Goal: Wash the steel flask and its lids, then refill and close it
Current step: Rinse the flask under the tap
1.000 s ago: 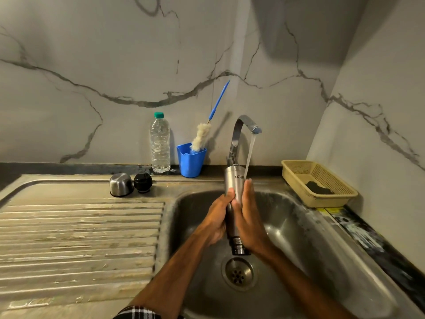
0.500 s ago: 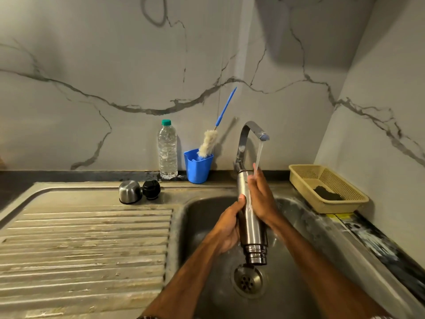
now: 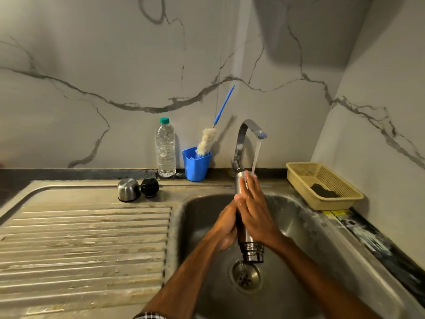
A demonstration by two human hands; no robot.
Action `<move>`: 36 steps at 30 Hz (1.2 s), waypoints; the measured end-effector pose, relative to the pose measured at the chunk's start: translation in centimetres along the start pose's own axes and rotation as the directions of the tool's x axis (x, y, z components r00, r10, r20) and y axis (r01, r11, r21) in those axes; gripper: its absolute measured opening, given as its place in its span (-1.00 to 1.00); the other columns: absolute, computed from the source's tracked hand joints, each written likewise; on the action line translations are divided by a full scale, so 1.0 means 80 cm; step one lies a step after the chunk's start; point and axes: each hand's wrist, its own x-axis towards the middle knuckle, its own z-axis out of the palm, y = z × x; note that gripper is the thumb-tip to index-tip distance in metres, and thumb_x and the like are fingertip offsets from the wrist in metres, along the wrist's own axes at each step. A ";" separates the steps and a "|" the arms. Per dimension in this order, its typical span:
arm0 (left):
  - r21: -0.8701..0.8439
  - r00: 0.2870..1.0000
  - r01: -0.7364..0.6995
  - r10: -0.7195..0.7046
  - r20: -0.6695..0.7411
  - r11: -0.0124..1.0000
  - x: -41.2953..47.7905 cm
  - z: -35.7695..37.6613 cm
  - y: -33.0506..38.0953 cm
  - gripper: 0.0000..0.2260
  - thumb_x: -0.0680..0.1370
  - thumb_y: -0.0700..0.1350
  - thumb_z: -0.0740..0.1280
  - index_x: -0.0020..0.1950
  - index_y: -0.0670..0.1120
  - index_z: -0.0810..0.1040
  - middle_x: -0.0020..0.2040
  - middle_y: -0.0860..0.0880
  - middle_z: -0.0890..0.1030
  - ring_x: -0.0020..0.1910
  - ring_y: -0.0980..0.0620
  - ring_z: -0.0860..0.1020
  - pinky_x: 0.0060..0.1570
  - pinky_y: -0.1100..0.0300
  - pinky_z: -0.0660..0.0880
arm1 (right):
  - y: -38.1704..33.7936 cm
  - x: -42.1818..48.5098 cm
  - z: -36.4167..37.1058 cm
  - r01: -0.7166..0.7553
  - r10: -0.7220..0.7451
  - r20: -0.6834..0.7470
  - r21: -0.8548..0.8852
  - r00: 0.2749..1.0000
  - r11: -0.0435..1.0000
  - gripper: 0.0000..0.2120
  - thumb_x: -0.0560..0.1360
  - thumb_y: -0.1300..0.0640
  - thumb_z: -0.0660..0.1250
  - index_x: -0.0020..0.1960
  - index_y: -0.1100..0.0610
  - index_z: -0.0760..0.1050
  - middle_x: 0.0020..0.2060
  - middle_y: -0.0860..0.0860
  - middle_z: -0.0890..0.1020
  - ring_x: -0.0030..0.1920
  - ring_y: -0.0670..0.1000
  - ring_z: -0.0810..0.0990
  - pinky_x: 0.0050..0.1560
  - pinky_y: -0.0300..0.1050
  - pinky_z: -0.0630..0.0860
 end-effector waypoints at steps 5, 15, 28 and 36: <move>-0.025 1.000 0.025 -0.025 0.002 0.999 -0.001 0.005 0.006 -0.56 0.65 0.14 0.27 0.38 -0.14 0.54 0.24 -0.25 0.65 0.27 -0.22 0.60 0.34 -0.17 0.50 | 0.018 0.054 -0.012 -0.179 0.209 -0.048 0.358 0.977 0.916 -0.47 0.69 -0.17 -0.04 0.62 -0.18 -0.09 0.62 -0.12 -0.02 0.58 -0.02 0.09 0.48 -0.02 0.16; -0.113 0.999 -0.003 -0.001 -0.042 0.994 0.001 0.001 0.010 -0.62 0.63 0.11 0.29 0.33 -0.09 0.49 0.25 -0.24 0.64 0.24 -0.19 0.62 0.30 -0.15 0.53 | 0.012 -0.053 -0.004 -0.263 0.240 0.108 0.353 0.965 0.898 -0.18 0.58 -0.02 0.35 0.62 -0.15 -0.14 0.42 -0.06 0.34 0.20 -0.19 0.48 0.09 -0.30 0.44; 0.205 0.998 -0.044 0.034 0.054 0.978 -0.010 -0.001 0.013 -0.54 0.55 0.03 0.45 0.39 -0.10 0.49 0.26 -0.20 0.62 0.20 -0.15 0.64 0.05 -0.06 0.66 | 0.014 -0.087 -0.012 -0.162 0.163 0.026 -0.007 0.986 0.987 -0.09 0.53 -0.28 0.28 0.54 -0.31 -0.38 0.59 -0.02 0.14 0.35 0.05 0.49 0.18 0.15 0.60; 0.089 0.986 -0.070 0.056 0.158 0.994 -0.009 -0.001 0.011 -0.64 0.67 -0.12 0.25 0.49 0.02 0.40 0.27 -0.22 0.62 0.15 -0.15 0.65 0.04 -0.04 0.66 | -0.009 -0.017 -0.026 -0.079 0.089 0.147 -0.077 0.985 0.994 -0.37 0.65 -0.22 -0.06 0.59 -0.10 -0.29 0.55 -0.18 -0.34 0.54 -0.14 -0.38 0.55 0.01 -0.26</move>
